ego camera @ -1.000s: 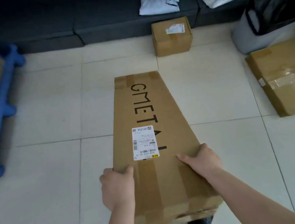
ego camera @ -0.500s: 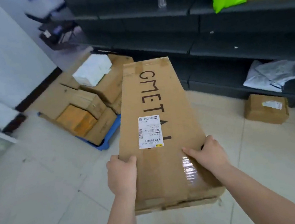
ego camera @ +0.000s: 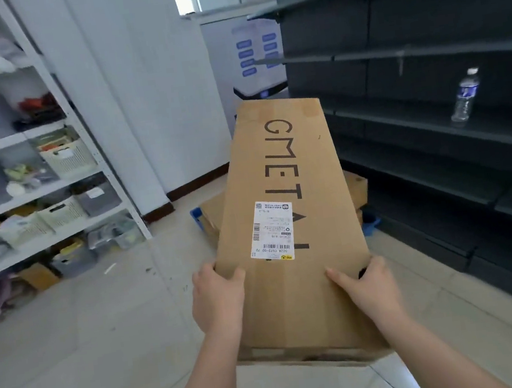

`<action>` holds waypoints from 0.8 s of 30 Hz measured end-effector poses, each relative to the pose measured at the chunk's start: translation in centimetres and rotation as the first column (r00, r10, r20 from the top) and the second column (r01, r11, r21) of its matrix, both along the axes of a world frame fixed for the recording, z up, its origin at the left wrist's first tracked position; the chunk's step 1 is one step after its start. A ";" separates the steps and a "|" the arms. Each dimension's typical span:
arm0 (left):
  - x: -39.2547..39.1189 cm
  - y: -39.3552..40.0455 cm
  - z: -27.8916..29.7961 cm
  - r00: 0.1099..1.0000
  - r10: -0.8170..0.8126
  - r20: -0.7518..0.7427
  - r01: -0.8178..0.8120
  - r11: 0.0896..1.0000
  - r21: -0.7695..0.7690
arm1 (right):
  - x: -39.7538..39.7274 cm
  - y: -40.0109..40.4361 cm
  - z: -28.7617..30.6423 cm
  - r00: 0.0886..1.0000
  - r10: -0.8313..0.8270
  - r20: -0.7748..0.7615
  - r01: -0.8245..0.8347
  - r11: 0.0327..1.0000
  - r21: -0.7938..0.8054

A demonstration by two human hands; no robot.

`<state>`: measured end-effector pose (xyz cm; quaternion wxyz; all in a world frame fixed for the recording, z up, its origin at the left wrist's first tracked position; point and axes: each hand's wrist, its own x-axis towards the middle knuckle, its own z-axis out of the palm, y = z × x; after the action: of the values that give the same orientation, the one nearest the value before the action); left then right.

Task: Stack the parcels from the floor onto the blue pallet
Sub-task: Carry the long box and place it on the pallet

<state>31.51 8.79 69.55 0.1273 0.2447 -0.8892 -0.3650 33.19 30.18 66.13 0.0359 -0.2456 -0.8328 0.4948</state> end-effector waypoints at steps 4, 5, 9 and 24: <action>-4.7 -4.9 0.6 0.997 0.074 -0.010 -0.074 0.997 -0.028 | -6.2 -4.9 0.1 0.997 0.062 -0.044 -0.063 0.998 -0.010; -6.1 -6.1 0.7 0.996 0.089 -0.008 -0.089 0.995 -0.039 | -7.9 -6.1 0.0 0.996 0.075 -0.044 -0.076 0.997 -0.017; -13.2 -11.1 1.4 0.990 0.142 0.008 -0.141 0.986 -0.091 | -16.1 -11.1 -0.5 0.991 0.132 -0.028 -0.133 0.990 -0.039; -39.9 -27.2 1.7 0.960 0.276 0.047 -0.267 0.953 -0.147 | -45.4 -27.3 -1.2 0.958 0.287 0.019 -0.284 0.952 -0.112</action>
<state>-8.43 -18.42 71.25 0.1629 0.3672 -0.8742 -0.2728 -12.25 2.91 64.88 -0.0637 -0.1327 -0.8321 0.5347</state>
